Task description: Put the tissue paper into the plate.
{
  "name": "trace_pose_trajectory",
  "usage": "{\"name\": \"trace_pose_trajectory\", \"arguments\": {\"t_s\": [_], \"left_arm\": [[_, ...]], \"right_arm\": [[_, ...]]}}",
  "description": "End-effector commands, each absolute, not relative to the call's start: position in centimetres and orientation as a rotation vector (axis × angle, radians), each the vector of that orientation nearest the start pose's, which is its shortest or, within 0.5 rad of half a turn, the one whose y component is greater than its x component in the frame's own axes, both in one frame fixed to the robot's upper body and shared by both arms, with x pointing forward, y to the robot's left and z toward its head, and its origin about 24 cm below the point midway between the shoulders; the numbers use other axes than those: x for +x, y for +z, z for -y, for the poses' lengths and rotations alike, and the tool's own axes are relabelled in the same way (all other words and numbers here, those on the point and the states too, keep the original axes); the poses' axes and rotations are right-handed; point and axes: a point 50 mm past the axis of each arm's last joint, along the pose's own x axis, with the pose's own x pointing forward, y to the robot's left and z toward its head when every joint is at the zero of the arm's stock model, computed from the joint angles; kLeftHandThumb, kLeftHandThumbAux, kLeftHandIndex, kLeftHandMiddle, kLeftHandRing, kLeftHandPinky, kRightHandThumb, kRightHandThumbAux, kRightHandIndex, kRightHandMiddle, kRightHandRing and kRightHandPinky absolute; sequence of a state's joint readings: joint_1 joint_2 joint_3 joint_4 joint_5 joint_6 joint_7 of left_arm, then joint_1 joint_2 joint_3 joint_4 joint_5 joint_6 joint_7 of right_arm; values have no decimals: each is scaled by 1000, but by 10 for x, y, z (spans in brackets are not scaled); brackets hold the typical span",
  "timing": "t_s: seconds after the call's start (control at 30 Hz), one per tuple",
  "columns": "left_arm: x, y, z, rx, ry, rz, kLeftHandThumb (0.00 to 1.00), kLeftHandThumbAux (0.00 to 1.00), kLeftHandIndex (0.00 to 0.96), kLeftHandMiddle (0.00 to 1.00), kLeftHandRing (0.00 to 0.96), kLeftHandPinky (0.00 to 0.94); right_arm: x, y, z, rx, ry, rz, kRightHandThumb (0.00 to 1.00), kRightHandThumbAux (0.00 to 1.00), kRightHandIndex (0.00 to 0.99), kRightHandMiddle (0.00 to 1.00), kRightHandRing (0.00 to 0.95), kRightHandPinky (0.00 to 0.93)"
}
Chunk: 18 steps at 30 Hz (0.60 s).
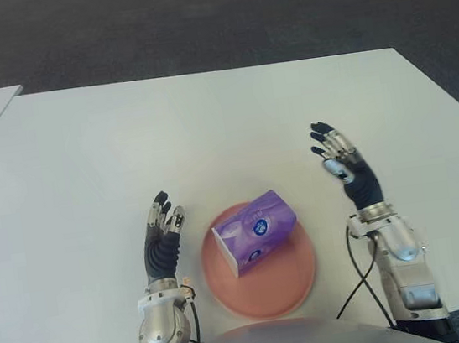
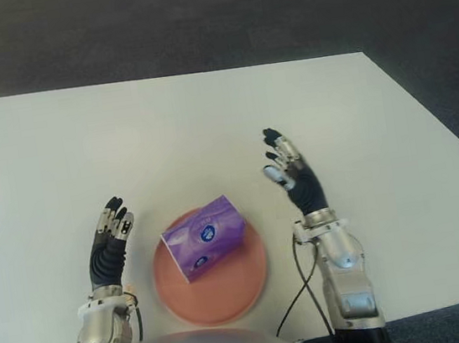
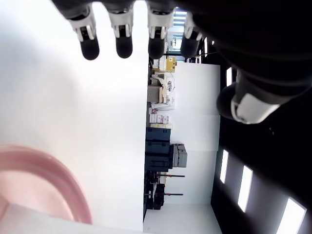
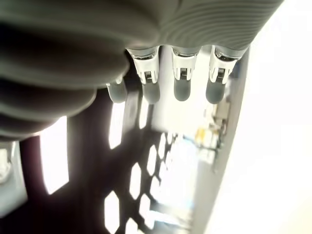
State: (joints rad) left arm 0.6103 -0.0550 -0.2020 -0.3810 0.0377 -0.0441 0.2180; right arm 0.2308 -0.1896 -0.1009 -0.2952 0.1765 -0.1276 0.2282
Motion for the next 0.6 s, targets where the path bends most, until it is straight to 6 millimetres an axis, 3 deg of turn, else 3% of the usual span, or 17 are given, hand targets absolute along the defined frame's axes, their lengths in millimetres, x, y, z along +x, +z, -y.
{"name": "trace_pose_trajectory", "arguments": {"t_s": [0.03, 0.1, 0.13, 0.2, 0.6], "left_arm": [[130, 21, -137, -79, 226, -175, 54, 469, 26, 0, 0, 12], [128, 21, -138, -91, 232, -180, 53, 461, 19, 0, 0, 10], [127, 21, -138, -96, 236, -183, 53, 457, 18, 0, 0, 9], [124, 21, -139, -108, 243, -189, 54, 454, 17, 0, 0, 10], [118, 18, -140, -127, 254, -181, 37, 465, 5, 0, 0, 2]], "right_arm": [[196, 59, 218, 96, 45, 115, 75, 399, 29, 0, 0, 26], [190, 54, 218, 154, 28, 109, 81, 404, 47, 7, 7, 98], [188, 52, 217, 176, 22, 108, 91, 410, 59, 14, 31, 178], [179, 45, 215, 203, 10, 95, 102, 415, 74, 24, 57, 217], [165, 31, 205, 213, 3, 43, 124, 406, 92, 48, 84, 184]]}}
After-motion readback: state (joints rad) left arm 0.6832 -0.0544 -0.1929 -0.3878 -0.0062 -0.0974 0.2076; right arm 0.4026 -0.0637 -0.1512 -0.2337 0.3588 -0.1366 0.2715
